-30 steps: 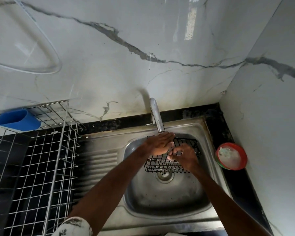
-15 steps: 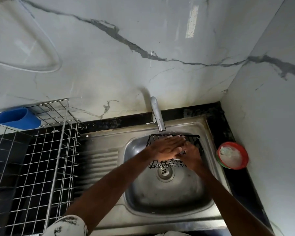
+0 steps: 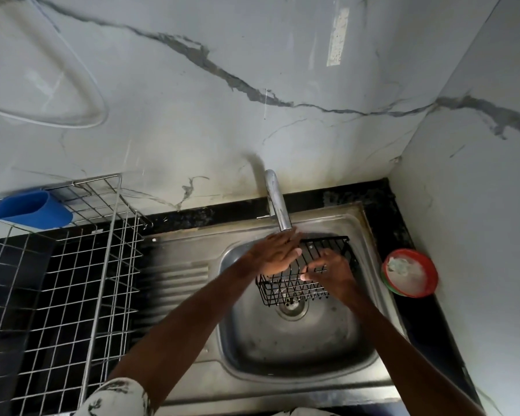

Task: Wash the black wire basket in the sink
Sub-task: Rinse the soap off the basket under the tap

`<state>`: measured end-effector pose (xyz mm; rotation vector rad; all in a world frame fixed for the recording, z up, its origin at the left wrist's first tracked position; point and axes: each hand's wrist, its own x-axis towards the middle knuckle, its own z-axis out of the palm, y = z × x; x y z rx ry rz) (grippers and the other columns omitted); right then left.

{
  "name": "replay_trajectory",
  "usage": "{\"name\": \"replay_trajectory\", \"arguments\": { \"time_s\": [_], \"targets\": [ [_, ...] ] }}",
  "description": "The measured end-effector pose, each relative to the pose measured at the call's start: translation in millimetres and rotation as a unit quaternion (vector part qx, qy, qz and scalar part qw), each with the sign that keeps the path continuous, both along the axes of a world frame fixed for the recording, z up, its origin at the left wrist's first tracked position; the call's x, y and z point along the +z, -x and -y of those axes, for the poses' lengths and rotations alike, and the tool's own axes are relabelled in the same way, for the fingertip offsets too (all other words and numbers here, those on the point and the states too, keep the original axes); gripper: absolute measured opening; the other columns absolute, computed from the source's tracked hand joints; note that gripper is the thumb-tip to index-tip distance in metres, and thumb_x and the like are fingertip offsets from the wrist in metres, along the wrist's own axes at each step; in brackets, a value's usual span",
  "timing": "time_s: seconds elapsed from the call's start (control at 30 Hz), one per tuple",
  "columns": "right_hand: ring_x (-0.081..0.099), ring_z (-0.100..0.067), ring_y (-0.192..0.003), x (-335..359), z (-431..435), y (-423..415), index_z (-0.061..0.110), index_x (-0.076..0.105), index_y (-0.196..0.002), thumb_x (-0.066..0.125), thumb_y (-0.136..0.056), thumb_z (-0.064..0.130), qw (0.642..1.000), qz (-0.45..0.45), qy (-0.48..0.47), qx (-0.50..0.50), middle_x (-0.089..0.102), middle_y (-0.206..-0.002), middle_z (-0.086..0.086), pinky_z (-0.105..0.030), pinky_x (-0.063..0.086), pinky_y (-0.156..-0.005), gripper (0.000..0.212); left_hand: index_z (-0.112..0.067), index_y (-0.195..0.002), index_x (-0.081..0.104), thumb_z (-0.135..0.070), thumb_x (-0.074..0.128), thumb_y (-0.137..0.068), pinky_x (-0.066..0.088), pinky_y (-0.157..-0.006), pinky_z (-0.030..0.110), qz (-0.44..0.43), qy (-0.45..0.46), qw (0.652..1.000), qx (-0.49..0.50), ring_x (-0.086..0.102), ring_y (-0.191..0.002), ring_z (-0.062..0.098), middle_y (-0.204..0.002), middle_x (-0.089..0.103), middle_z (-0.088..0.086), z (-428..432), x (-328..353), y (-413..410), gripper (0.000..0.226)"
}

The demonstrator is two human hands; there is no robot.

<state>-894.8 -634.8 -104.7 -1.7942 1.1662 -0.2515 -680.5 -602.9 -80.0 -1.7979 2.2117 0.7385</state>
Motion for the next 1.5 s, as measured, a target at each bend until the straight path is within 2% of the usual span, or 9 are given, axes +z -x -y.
{"name": "replay_trajectory", "arguments": {
  "time_s": [0.07, 0.23, 0.37, 0.63, 0.73, 0.8, 0.97, 1.27, 1.5],
  "targets": [
    [0.055, -0.015, -0.118, 3.6, 2.5, 1.9, 0.034, 0.078, -0.079, 0.094, -0.064, 0.024, 1.0, -0.007, -0.018, 0.017, 0.066, -0.118, 0.005, -0.038, 0.041, -0.106, 0.024, -0.018, -0.16, -0.015, -0.063, -0.029, -0.091, -0.001, -0.131, 0.044, 0.029, 0.01, 0.997, -0.075, -0.015, -0.159, 0.026, -0.171, -0.013, 0.013, -5.5, -1.1, 4.0, 0.084],
    [0.061, -0.007, -0.117, 5.8, 13.2, 7.0, 0.036, 0.077, -0.081, 0.096, -0.059, 0.022, 0.996, 0.034, -0.051, 0.069, 0.068, -0.124, 0.007, -0.038, 0.049, -0.104, 0.033, -0.02, -0.166, -0.005, -0.05, 0.009, -0.111, -0.009, -0.128, 0.039, -0.001, 0.03, 0.99, -0.141, -0.011, -0.159, 0.021, -0.173, -0.007, 0.01, -11.2, 1.4, 25.0, 0.064],
    [0.058, 0.011, -0.112, 16.9, 24.7, 4.6, 0.036, 0.077, -0.081, 0.095, -0.063, 0.017, 0.99, 0.066, -0.052, 0.113, 0.068, -0.116, 0.019, -0.025, 0.044, -0.101, 0.032, -0.019, -0.165, -0.007, -0.053, 0.012, -0.11, -0.005, -0.13, 0.037, -0.02, -0.038, 0.994, -0.102, -0.012, -0.159, 0.017, -0.173, -0.01, 0.006, 11.6, 16.8, 18.9, 0.067],
    [0.06, 0.0, -0.112, 10.6, 32.5, 14.6, 0.035, 0.081, -0.081, 0.094, -0.063, 0.035, 0.984, 0.056, -0.045, 0.163, 0.069, -0.111, 0.018, -0.045, 0.046, -0.104, 0.022, -0.024, -0.166, -0.001, -0.048, 0.024, -0.112, 0.009, -0.122, 0.035, -0.169, -0.105, 0.976, 0.084, 0.007, -0.159, 0.024, -0.174, 0.003, 0.005, 15.5, 21.5, 10.3, 0.064],
    [0.055, -0.006, -0.123, 12.6, 35.4, 16.1, 0.037, 0.081, -0.078, 0.094, -0.062, 0.031, 0.985, 0.025, -0.056, 0.159, 0.066, -0.126, 0.007, -0.043, 0.04, -0.11, 0.022, -0.023, -0.164, 0.024, -0.033, 0.031, -0.114, 0.039, -0.116, 0.04, -0.277, -0.128, 0.938, 0.165, 0.045, -0.144, 0.027, -0.16, 0.043, 0.016, -5.6, 10.7, 0.1, 0.051],
    [0.051, -0.007, -0.126, 16.9, 38.8, 17.1, 0.033, 0.081, -0.077, 0.094, -0.064, 0.022, 0.987, 0.015, -0.063, 0.144, 0.063, -0.135, -0.001, -0.037, 0.036, -0.112, 0.021, -0.007, -0.153, 0.043, -0.032, 0.025, -0.115, 0.055, -0.104, 0.043, -0.354, -0.203, 0.871, 0.272, 0.064, -0.127, 0.032, -0.141, 0.061, 0.023, -23.7, 9.1, -3.8, 0.048],
    [0.049, -0.01, -0.13, 21.8, 41.6, 17.0, 0.036, 0.079, -0.075, 0.095, -0.062, 0.019, 0.99, 0.017, -0.062, 0.123, 0.063, -0.137, -0.003, -0.041, 0.032, -0.117, 0.026, 0.003, -0.125, 0.067, -0.035, 0.022, -0.115, 0.059, -0.084, 0.03, -0.492, -0.189, 0.764, 0.371, 0.075, -0.106, 0.028, -0.121, 0.075, 0.016, -51.3, 16.8, -10.4, 0.059],
    [0.063, 0.015, -0.098, 20.7, 30.0, 2.8, 0.025, 0.078, -0.072, 0.096, -0.06, 0.011, 0.989, 0.027, -0.107, 0.102, 0.075, -0.099, 0.012, -0.014, 0.042, -0.089, 0.026, 0.001, -0.118, 0.073, -0.045, 0.026, -0.11, 0.053, -0.081, 0.035, -0.532, -0.1, 0.702, 0.464, 0.074, -0.105, 0.038, -0.114, 0.077, 0.02, -68.8, 10.6, -5.3, 0.067],
    [0.062, 0.01, -0.102, 17.1, 20.5, 6.9, 0.021, 0.078, -0.084, 0.095, -0.062, 0.014, 0.991, 0.022, -0.115, 0.063, 0.072, -0.099, 0.018, -0.024, 0.047, -0.095, 0.029, 0.007, -0.112, 0.071, -0.042, 0.03, -0.112, 0.052, -0.048, 0.025, -0.542, -0.077, 0.696, 0.464, 0.075, -0.065, 0.031, -0.095, 0.078, 0.025, -73.0, 22.2, 0.2, 0.063]
  ]
}}
